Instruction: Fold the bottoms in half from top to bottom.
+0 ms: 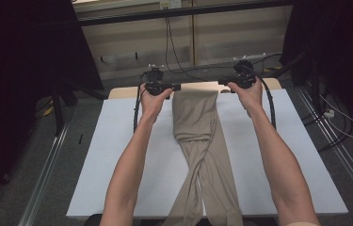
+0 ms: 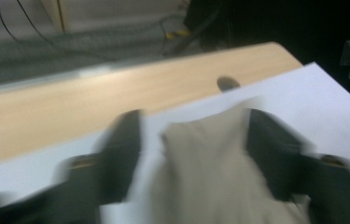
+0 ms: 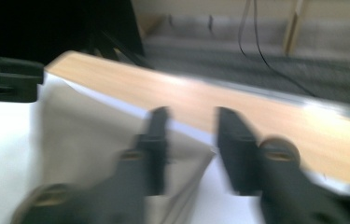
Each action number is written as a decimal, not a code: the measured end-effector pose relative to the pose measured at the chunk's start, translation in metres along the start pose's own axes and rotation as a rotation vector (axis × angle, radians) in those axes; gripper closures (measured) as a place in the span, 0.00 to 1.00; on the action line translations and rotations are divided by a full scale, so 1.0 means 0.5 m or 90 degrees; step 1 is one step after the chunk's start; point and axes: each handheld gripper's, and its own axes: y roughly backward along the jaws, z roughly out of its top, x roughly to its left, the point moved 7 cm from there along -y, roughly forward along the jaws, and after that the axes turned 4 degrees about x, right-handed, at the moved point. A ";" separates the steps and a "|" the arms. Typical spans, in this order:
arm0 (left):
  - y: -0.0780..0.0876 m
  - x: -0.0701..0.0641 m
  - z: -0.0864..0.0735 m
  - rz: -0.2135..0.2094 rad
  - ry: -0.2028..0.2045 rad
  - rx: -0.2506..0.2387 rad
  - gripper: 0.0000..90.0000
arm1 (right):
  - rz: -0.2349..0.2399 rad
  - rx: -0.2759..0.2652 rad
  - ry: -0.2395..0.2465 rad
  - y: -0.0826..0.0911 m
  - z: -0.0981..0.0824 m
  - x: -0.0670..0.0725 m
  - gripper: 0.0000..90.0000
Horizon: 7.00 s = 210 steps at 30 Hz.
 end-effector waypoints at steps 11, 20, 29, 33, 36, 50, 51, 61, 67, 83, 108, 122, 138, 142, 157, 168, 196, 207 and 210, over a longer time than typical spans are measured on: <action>0.082 -0.085 -0.112 -0.017 -0.084 -0.013 0.23 | 0.080 0.002 0.053 0.065 -0.109 0.085 0.58; 0.170 -0.182 -0.324 -0.079 -0.140 0.077 0.28 | 0.151 0.051 0.127 0.168 -0.276 0.202 0.79; 0.246 -0.295 -0.509 -0.178 -0.192 0.174 0.56 | 0.226 0.131 0.165 0.229 -0.444 0.322 0.92; 0.259 -0.323 -0.571 -0.194 -0.227 0.221 0.61 | 0.249 0.162 0.196 0.252 -0.495 0.378 0.97; 0.257 -0.332 -0.576 -0.174 -0.264 0.218 0.59 | 0.262 0.186 0.222 0.252 -0.524 0.408 0.96; 0.270 -0.327 -0.553 -0.190 -0.225 0.175 1.00 | 0.203 0.212 0.294 0.233 -0.565 0.439 0.70; 0.278 -0.326 -0.545 -0.195 -0.213 0.159 1.00 | 0.197 0.213 0.298 0.234 -0.566 0.442 0.69; 0.334 -0.322 -0.466 -0.259 -0.139 0.063 1.00 | 0.183 0.219 0.280 0.226 -0.563 0.450 1.00; 0.362 -0.334 -0.414 -0.264 -0.156 0.018 1.00 | 0.224 0.206 0.257 0.221 -0.546 0.476 1.00; 0.367 -0.342 -0.401 -0.288 -0.147 0.009 1.00 | 0.226 0.175 0.218 0.242 -0.509 0.447 0.79; 0.265 -0.446 -0.458 -0.349 -0.173 0.119 1.00 | 0.111 0.223 0.158 0.321 -0.592 0.290 0.84; 0.259 -0.423 -0.484 -0.344 -0.162 0.135 0.74 | 0.102 0.138 0.143 0.307 -0.508 0.287 0.86; 0.224 -0.314 -0.515 -0.204 -0.145 0.176 0.76 | 0.124 0.208 0.248 0.220 -0.543 0.406 0.81; 0.202 -0.327 -0.518 -0.185 -0.179 0.185 0.76 | 0.116 0.210 0.232 0.231 -0.541 0.396 0.98; 0.189 -0.325 -0.524 -0.142 -0.213 0.203 0.87 | 0.110 0.199 0.121 0.305 -0.568 0.307 0.98; 0.208 -0.373 -0.519 -0.196 -0.220 0.180 0.88 | 0.114 0.165 0.166 0.330 -0.549 0.319 0.89; 0.211 -0.378 -0.497 -0.186 -0.252 0.201 1.00 | 0.288 0.222 0.197 0.348 -0.608 0.374 1.00; 0.227 -0.351 -0.527 -0.208 -0.217 0.236 0.97 | 0.251 0.187 0.171 0.345 -0.581 0.347 0.74; 0.231 -0.363 -0.522 -0.229 -0.222 0.217 0.86 | 0.204 0.164 0.173 0.324 -0.549 0.318 0.72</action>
